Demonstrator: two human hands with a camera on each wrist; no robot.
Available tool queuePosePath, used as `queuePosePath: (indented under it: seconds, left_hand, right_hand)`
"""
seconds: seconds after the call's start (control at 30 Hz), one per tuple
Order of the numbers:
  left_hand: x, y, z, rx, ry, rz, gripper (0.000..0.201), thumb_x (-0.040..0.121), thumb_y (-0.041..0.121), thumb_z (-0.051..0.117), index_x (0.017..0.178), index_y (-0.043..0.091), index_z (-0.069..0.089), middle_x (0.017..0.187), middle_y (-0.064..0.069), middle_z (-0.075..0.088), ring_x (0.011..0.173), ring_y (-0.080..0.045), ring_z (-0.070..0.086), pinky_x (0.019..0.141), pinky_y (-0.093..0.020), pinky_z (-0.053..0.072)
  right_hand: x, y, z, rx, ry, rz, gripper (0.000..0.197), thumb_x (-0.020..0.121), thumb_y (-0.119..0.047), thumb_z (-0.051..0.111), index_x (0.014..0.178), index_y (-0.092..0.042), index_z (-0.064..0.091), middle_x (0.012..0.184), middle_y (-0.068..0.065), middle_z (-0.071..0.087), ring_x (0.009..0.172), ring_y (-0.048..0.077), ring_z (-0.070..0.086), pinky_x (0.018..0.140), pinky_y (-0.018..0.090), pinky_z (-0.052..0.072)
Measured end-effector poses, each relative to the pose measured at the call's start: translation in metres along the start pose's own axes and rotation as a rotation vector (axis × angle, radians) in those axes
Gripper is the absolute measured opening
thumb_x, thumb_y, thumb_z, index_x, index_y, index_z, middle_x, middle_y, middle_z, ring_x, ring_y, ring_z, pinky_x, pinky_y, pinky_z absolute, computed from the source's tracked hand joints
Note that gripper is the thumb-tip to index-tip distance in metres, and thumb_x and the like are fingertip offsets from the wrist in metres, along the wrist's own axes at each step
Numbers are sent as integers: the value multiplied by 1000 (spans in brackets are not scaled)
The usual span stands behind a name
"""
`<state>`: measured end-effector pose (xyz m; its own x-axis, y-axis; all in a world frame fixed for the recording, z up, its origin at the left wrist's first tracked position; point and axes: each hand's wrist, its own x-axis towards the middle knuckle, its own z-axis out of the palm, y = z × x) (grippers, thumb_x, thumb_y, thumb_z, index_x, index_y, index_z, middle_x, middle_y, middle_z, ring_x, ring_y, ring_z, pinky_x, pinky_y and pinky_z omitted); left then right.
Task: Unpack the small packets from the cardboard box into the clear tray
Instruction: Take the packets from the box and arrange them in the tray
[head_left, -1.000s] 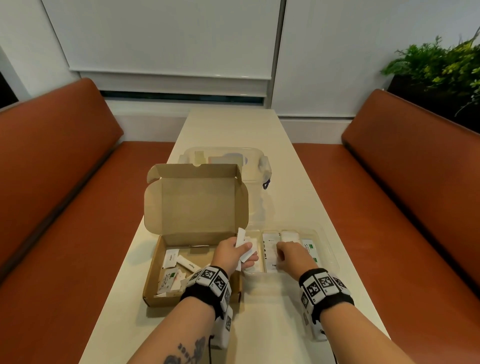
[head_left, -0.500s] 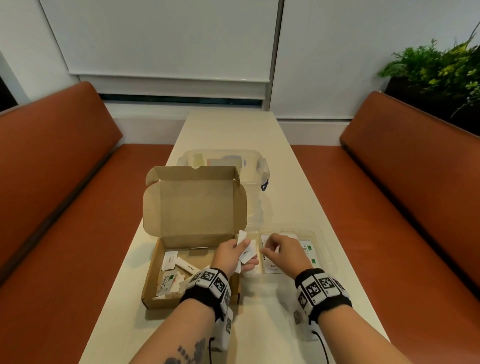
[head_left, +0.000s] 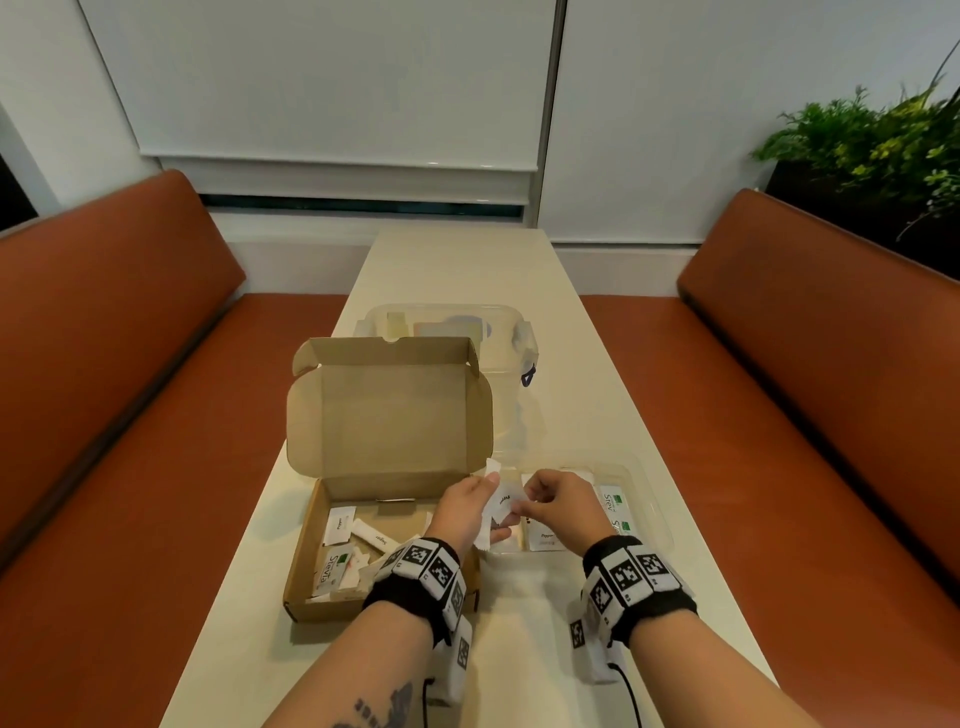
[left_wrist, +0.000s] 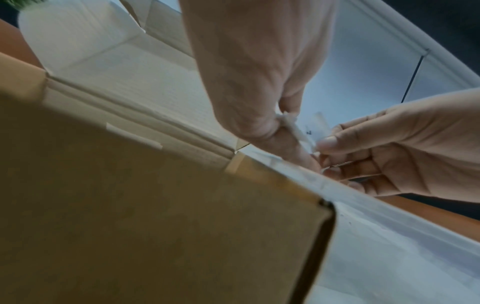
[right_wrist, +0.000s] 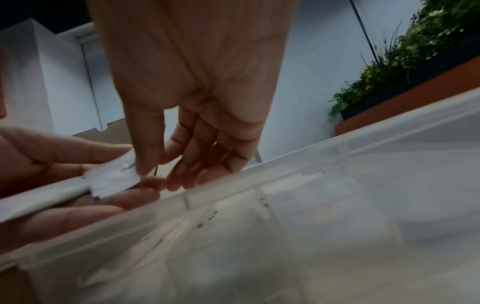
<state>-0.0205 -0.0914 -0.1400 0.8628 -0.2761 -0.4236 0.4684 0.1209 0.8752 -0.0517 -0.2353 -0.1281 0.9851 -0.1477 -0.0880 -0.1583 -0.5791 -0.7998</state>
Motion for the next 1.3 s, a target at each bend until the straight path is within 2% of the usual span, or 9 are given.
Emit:
queuePosePath:
  seconds: [0.07,0.13,0.33,0.5,0.63,0.73,0.83,1.03,1.3]
  left_hand:
    - [0,-1,-1,-23,11,16,16,94,25,60,99,10,61,87,-12,68,73,-24,69,57,-28,56]
    - [0,-2,-3,-40,33,54,14,88,20,67,98,10,63,84,-6,70,71,-20,71,61,-27,57]
    - [2,-4,-6,49,111,149,11,86,11,69,94,5,64,86,-11,69,73,-20,69,59,-26,56]
    - [4,0,-7,-98,230,169,10,95,7,54,92,0,61,84,-15,67,72,-22,66,59,-24,57]
    - [6,1,-3,124,181,205,21,96,18,53,102,2,64,77,-1,64,54,-8,47,54,-20,41]
    - [2,1,1,228,52,204,19,82,29,72,88,11,69,68,9,63,50,0,50,53,-18,38]
    - [-1,1,5,262,-2,245,9,77,17,78,75,16,69,72,6,67,66,-5,58,58,-18,42]
    - [1,3,5,250,112,258,10,80,13,74,73,15,68,71,1,63,65,-14,52,60,-24,42]
    - [1,-1,1,308,57,148,14,79,11,74,74,10,61,72,-6,58,67,-20,48,59,-27,41]
  right_hand:
    - [0,1,-2,-17,33,9,16,77,-18,71,69,-17,57,66,-4,61,62,6,53,58,14,41]
    - [1,1,-4,-9,28,31,11,77,-16,68,73,-15,58,68,-1,68,64,9,59,61,19,45]
    - [4,-1,-7,-37,-53,55,4,78,-8,63,80,-11,63,68,-1,69,62,9,58,66,27,51]
    - [7,-1,-9,-123,-146,41,29,75,-7,69,58,-21,51,63,-5,55,60,9,51,66,24,48]
    - [8,-1,-8,-142,-163,45,32,76,-8,70,56,-21,50,66,-4,54,63,11,52,64,23,50]
    - [9,-2,-11,-131,-154,49,27,77,-8,70,59,-19,52,68,-1,54,67,14,54,69,29,53]
    - [8,-3,-14,-88,-116,39,22,77,-9,69,63,-17,54,67,0,53,68,15,53,68,30,51]
    - [2,-3,-18,206,-8,79,15,82,-6,65,74,-14,55,75,8,67,69,16,63,63,25,51]
    - [3,-2,-20,312,35,69,10,82,-1,66,89,-8,62,67,5,60,63,13,58,58,23,52]
